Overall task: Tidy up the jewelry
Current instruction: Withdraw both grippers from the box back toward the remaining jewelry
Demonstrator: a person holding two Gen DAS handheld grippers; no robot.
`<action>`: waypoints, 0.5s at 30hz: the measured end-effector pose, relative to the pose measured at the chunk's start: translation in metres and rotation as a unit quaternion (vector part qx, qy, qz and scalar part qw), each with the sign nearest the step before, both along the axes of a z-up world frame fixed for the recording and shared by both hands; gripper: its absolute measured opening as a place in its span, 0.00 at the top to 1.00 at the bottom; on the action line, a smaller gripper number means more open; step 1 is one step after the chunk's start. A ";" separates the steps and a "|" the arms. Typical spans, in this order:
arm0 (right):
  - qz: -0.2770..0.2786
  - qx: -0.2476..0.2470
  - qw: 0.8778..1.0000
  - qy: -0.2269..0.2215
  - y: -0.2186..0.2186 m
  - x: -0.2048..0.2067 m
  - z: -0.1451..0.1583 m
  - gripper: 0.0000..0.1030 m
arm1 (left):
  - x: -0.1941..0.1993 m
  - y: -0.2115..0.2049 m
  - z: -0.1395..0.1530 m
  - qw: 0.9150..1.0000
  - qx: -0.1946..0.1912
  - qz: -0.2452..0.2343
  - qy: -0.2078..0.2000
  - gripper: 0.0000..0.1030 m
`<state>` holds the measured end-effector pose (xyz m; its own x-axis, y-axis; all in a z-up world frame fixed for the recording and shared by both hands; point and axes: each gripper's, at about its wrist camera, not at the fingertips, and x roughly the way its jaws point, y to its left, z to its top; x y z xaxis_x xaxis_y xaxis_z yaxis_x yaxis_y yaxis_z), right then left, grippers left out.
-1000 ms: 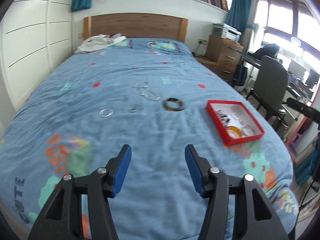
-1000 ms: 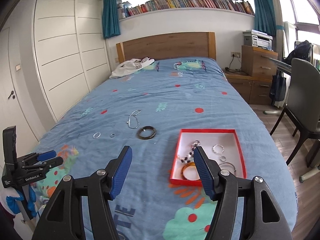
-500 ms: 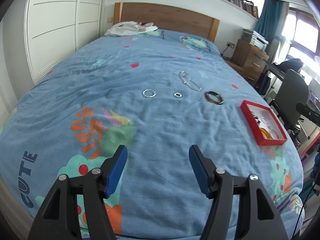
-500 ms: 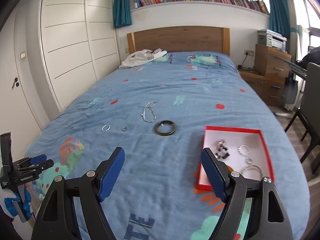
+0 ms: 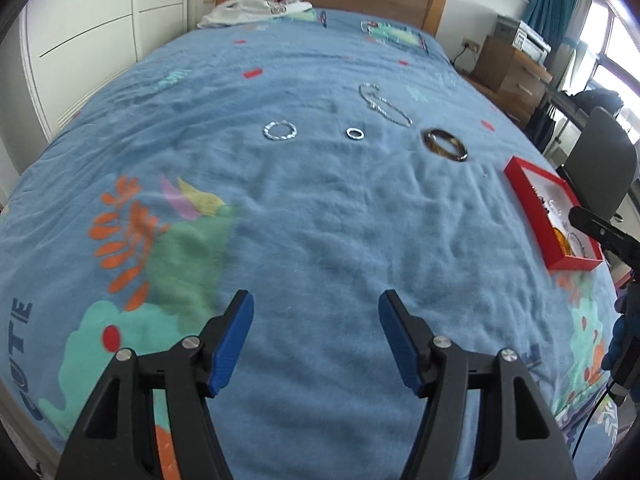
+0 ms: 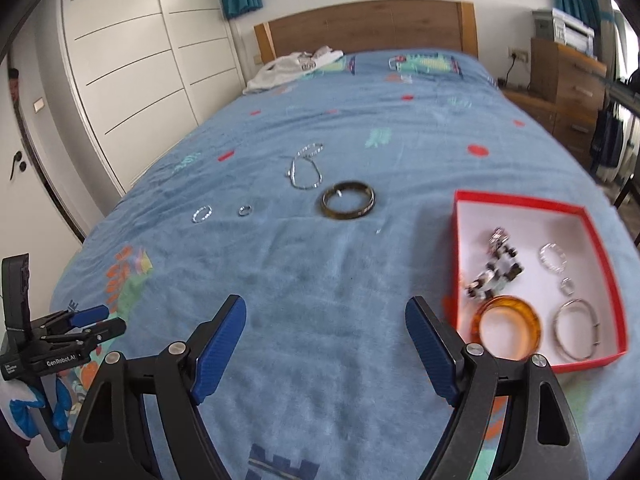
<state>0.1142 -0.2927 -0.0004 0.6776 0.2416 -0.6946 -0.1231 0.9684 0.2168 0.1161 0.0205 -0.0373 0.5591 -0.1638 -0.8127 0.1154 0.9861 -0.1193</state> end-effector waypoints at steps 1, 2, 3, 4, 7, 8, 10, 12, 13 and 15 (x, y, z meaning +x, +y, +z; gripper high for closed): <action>0.000 0.002 1.000 0.003 -0.001 0.005 -0.005 0.21 | 0.004 -0.003 -0.003 1.000 0.001 0.000 0.004 0.39; 0.001 0.004 1.000 0.006 -0.001 0.009 -0.010 0.21 | 0.009 -0.007 -0.005 1.000 0.004 -0.002 0.008 0.39; 0.002 0.006 1.000 0.008 -0.002 0.012 -0.013 0.20 | 0.014 -0.011 -0.007 1.000 0.007 -0.003 0.012 0.39; 0.003 0.009 1.000 0.011 -0.002 0.017 -0.017 0.20 | 0.018 -0.015 -0.010 1.000 0.011 -0.005 0.015 0.39; 0.004 0.015 1.000 0.015 -0.003 0.030 -0.026 0.17 | 0.034 -0.025 -0.012 1.000 0.014 -0.011 0.022 0.38; 0.005 0.017 1.000 0.016 -0.003 0.035 -0.028 0.17 | 0.042 -0.029 -0.012 1.000 0.013 -0.013 0.025 0.38; 0.009 0.018 1.000 0.017 -0.003 0.047 -0.032 0.16 | 0.060 -0.038 -0.010 0.999 0.013 -0.017 0.027 0.38; 0.013 0.017 1.000 0.015 -0.003 0.059 -0.034 0.15 | 0.077 -0.045 -0.005 0.999 0.013 -0.021 0.026 0.38; 0.014 0.018 1.000 0.014 -0.003 0.064 -0.035 0.15 | 0.087 -0.051 -0.003 0.999 0.012 -0.025 0.026 0.38; 0.017 0.024 1.000 0.012 -0.003 0.077 -0.036 0.12 | 0.104 -0.059 0.000 0.999 0.011 -0.030 0.026 0.38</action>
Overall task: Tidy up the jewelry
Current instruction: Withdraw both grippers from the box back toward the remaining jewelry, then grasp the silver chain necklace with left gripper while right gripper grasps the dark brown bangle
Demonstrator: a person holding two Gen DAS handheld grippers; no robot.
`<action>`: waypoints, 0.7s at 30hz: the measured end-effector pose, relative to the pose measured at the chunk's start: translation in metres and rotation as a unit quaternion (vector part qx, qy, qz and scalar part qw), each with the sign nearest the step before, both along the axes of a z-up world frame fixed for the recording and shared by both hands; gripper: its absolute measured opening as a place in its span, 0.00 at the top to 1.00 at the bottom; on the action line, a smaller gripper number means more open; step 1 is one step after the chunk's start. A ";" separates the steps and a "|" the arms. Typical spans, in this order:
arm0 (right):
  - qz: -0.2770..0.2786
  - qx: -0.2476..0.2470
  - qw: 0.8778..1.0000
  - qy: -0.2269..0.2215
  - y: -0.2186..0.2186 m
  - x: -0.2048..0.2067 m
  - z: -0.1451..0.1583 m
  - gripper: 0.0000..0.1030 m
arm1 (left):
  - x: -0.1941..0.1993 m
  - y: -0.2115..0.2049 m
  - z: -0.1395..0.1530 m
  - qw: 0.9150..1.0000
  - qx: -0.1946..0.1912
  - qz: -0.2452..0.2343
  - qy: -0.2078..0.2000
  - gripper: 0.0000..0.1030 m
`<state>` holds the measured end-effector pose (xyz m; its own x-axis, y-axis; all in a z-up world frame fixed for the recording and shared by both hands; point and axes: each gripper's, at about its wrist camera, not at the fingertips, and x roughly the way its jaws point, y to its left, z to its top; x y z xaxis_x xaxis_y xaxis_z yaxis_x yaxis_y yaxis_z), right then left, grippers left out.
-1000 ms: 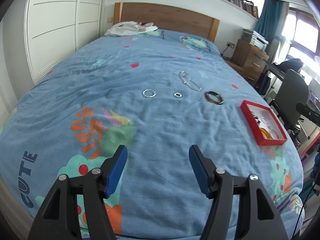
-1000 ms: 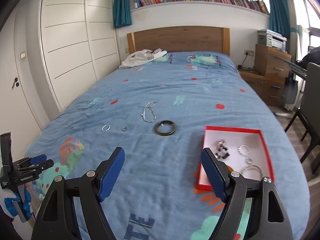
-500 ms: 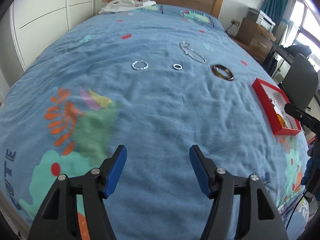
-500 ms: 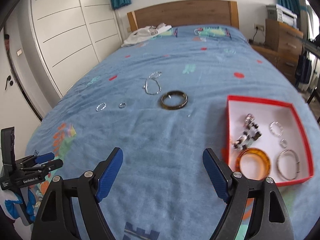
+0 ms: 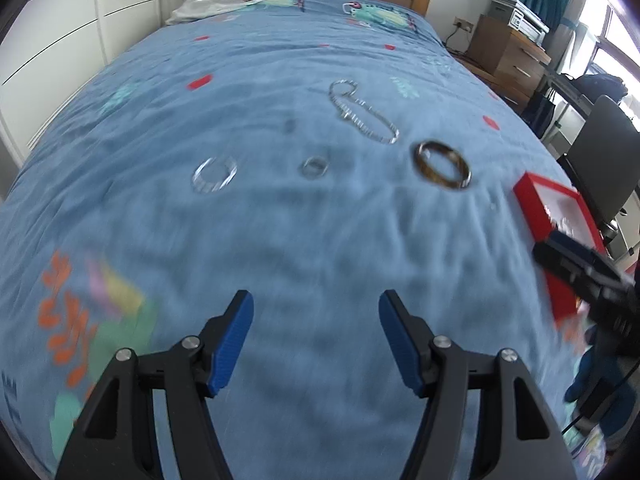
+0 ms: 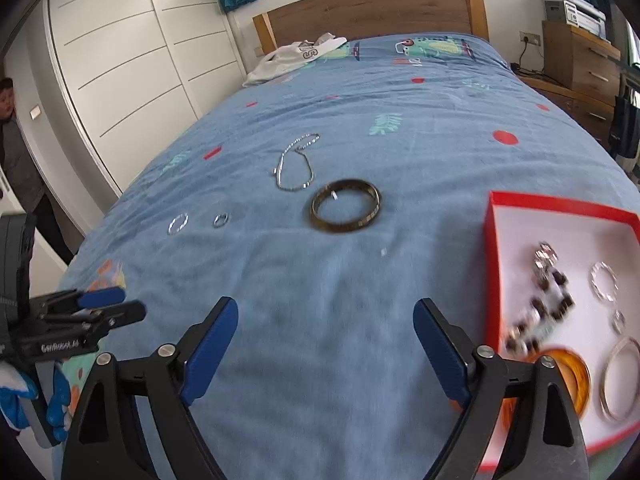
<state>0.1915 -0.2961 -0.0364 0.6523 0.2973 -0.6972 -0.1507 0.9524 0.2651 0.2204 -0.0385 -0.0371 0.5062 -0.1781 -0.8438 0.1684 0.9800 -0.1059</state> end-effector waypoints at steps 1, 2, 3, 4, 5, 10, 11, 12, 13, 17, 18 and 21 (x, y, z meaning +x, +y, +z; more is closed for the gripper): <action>0.001 0.002 1.000 -0.001 0.000 0.005 0.000 0.12 | 0.008 -0.004 0.001 1.000 0.001 -0.001 -0.002 0.38; 0.002 0.005 1.000 -0.003 -0.001 0.012 -0.001 0.11 | 0.018 -0.009 0.003 1.000 0.003 -0.003 -0.004 0.38; 0.003 0.006 1.000 -0.004 -0.001 0.017 -0.002 0.11 | 0.025 -0.013 0.004 1.000 0.003 -0.004 -0.005 0.38; 0.002 0.007 1.000 -0.005 -0.002 0.022 -0.004 0.11 | 0.032 -0.016 0.004 1.000 0.003 -0.004 -0.006 0.38; 0.002 0.008 1.000 -0.005 -0.003 0.028 -0.006 0.11 | 0.040 -0.019 0.003 1.000 0.003 -0.004 -0.006 0.38; -0.003 0.010 1.000 -0.003 -0.010 0.052 -0.015 0.11 | 0.066 -0.027 -0.005 1.000 -0.009 0.006 -0.008 0.38; -0.004 0.011 1.000 -0.003 -0.012 0.058 -0.017 0.11 | 0.071 -0.029 -0.005 1.000 -0.012 0.004 -0.010 0.38; -0.004 0.012 1.000 -0.002 -0.014 0.061 -0.017 0.11 | 0.076 -0.032 -0.005 1.000 -0.014 0.003 -0.012 0.38; -0.004 0.012 1.000 -0.002 -0.015 0.065 -0.018 0.11 | 0.083 -0.035 -0.006 1.000 -0.014 0.001 -0.013 0.38; 0.002 0.014 1.000 0.001 -0.013 0.080 -0.022 0.11 | 0.116 -0.045 -0.005 1.000 -0.026 0.004 -0.014 0.38; 0.003 0.015 1.000 0.001 -0.012 0.082 -0.023 0.10 | 0.126 -0.047 -0.005 0.999 -0.033 0.006 -0.014 0.38; 0.011 0.015 1.000 0.007 -0.008 0.092 -0.029 0.09 | 0.150 -0.052 -0.008 0.999 -0.050 0.011 -0.009 0.38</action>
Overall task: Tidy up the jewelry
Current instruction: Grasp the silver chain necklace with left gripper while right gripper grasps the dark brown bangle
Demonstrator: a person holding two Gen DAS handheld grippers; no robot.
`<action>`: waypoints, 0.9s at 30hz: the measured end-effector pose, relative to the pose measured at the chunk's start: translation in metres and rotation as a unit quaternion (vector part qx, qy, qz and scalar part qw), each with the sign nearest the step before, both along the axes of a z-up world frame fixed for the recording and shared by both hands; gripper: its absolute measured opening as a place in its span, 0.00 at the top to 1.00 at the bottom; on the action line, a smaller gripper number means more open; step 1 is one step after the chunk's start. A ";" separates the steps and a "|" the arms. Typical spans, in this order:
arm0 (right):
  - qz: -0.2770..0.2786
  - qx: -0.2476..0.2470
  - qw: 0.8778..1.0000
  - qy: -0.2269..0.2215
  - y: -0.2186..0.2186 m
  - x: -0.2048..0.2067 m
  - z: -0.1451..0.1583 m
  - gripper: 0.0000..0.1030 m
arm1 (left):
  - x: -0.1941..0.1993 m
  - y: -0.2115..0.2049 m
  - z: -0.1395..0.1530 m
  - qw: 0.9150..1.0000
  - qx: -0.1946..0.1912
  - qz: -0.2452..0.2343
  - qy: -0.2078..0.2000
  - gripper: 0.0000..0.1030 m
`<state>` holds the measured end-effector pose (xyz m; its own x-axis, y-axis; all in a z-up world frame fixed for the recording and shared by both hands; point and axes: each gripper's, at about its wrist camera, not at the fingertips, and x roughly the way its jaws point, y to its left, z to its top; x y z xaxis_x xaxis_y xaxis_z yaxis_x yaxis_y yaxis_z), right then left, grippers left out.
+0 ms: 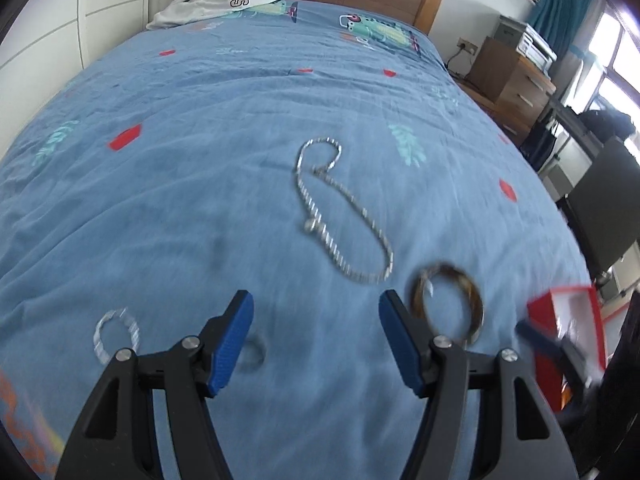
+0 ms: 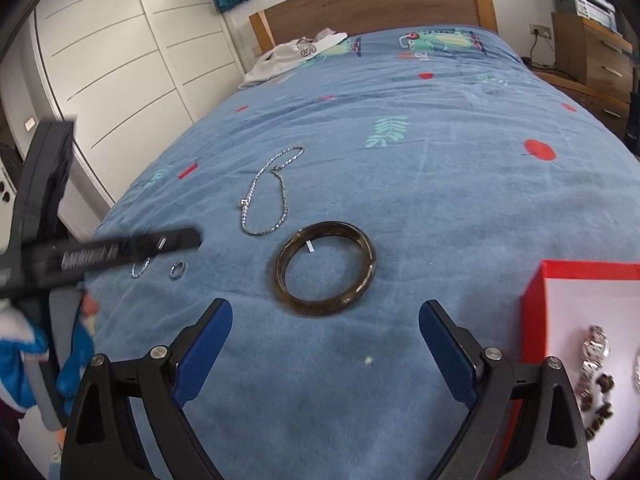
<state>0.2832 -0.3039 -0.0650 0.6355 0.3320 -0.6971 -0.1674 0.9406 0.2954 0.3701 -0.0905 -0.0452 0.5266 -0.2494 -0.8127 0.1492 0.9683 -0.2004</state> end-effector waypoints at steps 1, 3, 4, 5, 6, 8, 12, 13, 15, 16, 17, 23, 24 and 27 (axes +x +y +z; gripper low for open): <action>0.003 -0.001 1.000 0.002 0.002 0.003 -0.002 0.09 | 0.010 -0.003 -0.002 1.000 -0.007 0.002 0.003 0.38; 0.006 -0.001 1.000 0.006 0.004 0.009 -0.007 0.09 | 0.022 -0.007 -0.006 1.000 -0.017 0.004 0.009 0.38; 0.008 0.000 1.000 0.007 0.006 0.012 -0.009 0.09 | 0.029 -0.008 -0.009 1.000 -0.022 0.005 0.012 0.38; 0.009 -0.002 1.000 0.009 0.007 0.016 -0.011 0.09 | 0.035 -0.012 -0.012 1.000 -0.026 0.006 0.015 0.38; 0.010 -0.002 1.000 0.010 0.008 0.018 -0.012 0.09 | 0.041 -0.015 -0.014 0.999 -0.029 0.006 0.017 0.38; 0.011 -0.002 1.000 0.012 0.009 0.023 -0.016 0.09 | 0.050 -0.022 -0.019 0.999 -0.035 0.003 0.021 0.38; 0.012 -0.001 1.000 0.016 0.010 0.033 -0.022 0.09 | 0.065 -0.034 -0.032 0.999 -0.024 0.000 0.027 0.38; 0.012 -0.002 1.000 0.017 0.011 0.035 -0.024 0.09 | 0.069 -0.036 -0.035 0.999 -0.020 0.000 0.030 0.38; 0.016 -0.003 1.000 0.022 0.011 0.039 -0.027 0.09 | 0.072 -0.037 -0.041 0.999 -0.014 0.001 0.031 0.39; 0.017 -0.005 1.000 0.023 0.013 0.040 -0.027 0.09 | 0.072 -0.036 -0.043 1.000 -0.014 0.001 0.028 0.39; 0.018 -0.009 1.000 0.024 0.014 0.041 -0.027 0.10 | 0.071 -0.036 -0.043 1.000 -0.012 -0.001 0.024 0.40; 0.008 -0.020 0.999 0.023 0.014 0.042 -0.027 0.31 | 0.057 -0.030 -0.042 1.000 0.018 -0.010 0.005 0.76; 0.010 -0.021 0.999 0.023 0.015 0.040 -0.027 0.31 | 0.055 -0.026 -0.041 1.000 0.014 -0.009 0.007 0.81; 0.012 -0.018 1.000 0.020 0.016 0.033 -0.024 0.31 | 0.048 -0.020 -0.037 1.000 0.012 -0.015 0.007 0.90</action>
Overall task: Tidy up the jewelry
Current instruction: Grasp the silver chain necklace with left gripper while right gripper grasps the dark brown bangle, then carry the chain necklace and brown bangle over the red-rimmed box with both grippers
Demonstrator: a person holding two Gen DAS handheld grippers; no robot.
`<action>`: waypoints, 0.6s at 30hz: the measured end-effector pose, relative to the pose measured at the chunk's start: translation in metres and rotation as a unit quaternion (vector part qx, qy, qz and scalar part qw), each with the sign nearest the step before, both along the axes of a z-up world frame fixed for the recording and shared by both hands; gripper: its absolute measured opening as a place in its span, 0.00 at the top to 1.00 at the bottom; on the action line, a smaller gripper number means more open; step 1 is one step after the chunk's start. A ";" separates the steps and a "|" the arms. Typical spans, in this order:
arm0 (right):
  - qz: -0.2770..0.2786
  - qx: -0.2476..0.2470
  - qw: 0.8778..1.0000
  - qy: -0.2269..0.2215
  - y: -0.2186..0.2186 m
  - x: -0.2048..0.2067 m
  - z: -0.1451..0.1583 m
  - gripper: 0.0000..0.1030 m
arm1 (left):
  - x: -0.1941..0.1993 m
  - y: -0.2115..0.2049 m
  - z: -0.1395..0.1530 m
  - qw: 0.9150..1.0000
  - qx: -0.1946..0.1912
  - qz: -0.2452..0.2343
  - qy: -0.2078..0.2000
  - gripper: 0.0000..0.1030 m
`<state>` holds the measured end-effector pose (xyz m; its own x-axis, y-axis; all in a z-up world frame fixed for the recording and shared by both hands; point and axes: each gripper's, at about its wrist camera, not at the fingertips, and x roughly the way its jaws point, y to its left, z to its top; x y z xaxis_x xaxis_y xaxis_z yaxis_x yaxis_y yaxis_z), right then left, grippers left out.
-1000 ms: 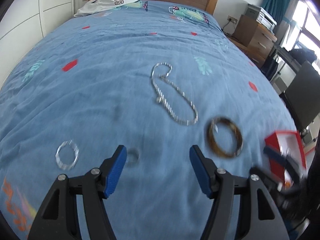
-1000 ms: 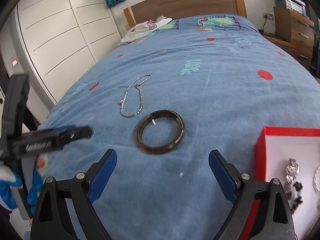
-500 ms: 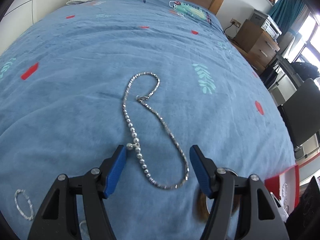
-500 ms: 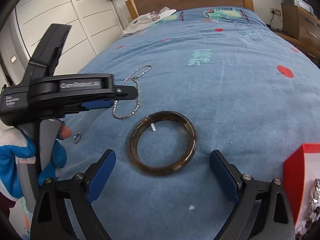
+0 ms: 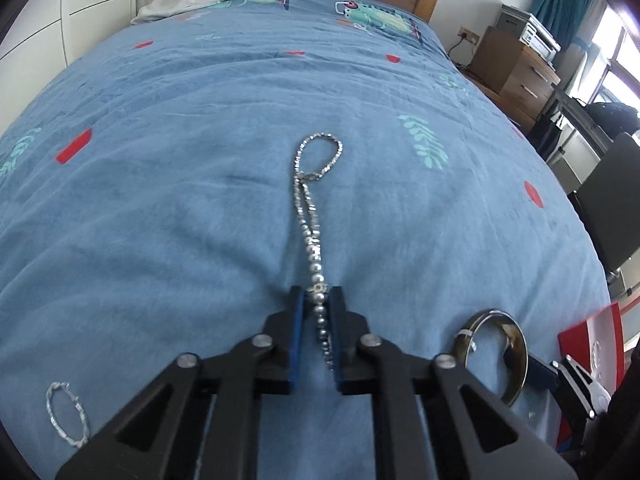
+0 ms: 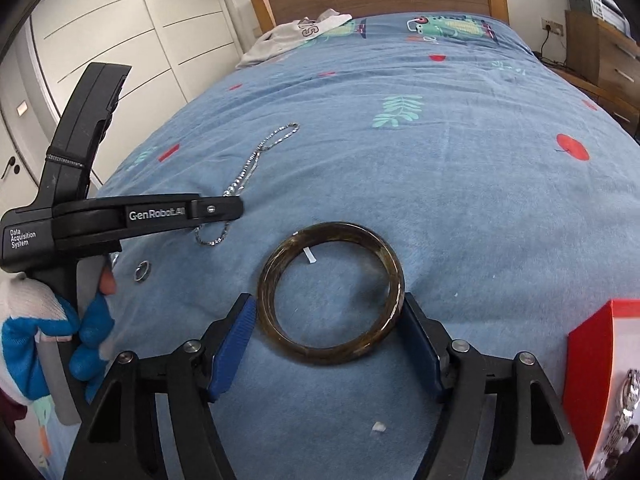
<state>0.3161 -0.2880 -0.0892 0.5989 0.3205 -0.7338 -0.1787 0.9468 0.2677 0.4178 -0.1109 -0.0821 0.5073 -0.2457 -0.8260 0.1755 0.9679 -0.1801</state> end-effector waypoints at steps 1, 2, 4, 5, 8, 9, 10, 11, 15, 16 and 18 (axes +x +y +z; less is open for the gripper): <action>0.000 0.003 1.000 -0.002 0.000 -0.004 0.001 0.31 | -0.005 0.000 0.002 1.000 0.000 -0.003 -0.002 0.90; -0.001 0.007 1.000 -0.004 -0.001 -0.008 0.001 0.31 | -0.009 0.001 0.004 1.000 -0.001 -0.006 -0.003 0.90; -0.004 0.015 1.000 -0.006 -0.001 -0.015 0.004 0.31 | -0.019 0.001 0.008 1.000 -0.004 -0.012 -0.010 0.90; -0.005 0.020 1.000 -0.009 -0.001 -0.021 0.006 0.32 | -0.024 0.001 0.010 1.000 -0.006 -0.014 -0.012 0.93; -0.005 0.033 0.999 -0.016 -0.001 -0.035 0.013 0.32 | -0.038 0.001 0.018 1.000 -0.014 -0.019 -0.019 0.93; -0.004 0.036 0.999 -0.016 -0.001 -0.039 0.015 0.32 | -0.044 0.001 0.022 0.999 -0.017 -0.022 -0.021 0.93; -0.003 0.042 0.999 -0.016 0.000 -0.044 0.017 0.32 | -0.050 0.000 0.026 0.999 -0.019 -0.025 -0.024 0.93; -0.003 0.047 0.999 -0.016 0.000 -0.051 0.019 0.32 | -0.055 0.000 0.030 0.999 -0.020 -0.026 -0.026 0.93; -0.002 0.062 0.998 -0.015 0.002 -0.075 0.025 0.32 | -0.078 0.000 0.046 0.999 -0.027 -0.031 -0.035 0.93; -0.002 0.065 0.998 -0.014 0.002 -0.082 0.027 0.32 | -0.085 0.000 0.051 0.998 -0.028 -0.031 -0.038 0.93; -0.004 0.072 0.997 -0.014 0.000 -0.096 0.031 0.32 | -0.097 0.001 0.059 0.998 -0.026 -0.033 -0.042 0.93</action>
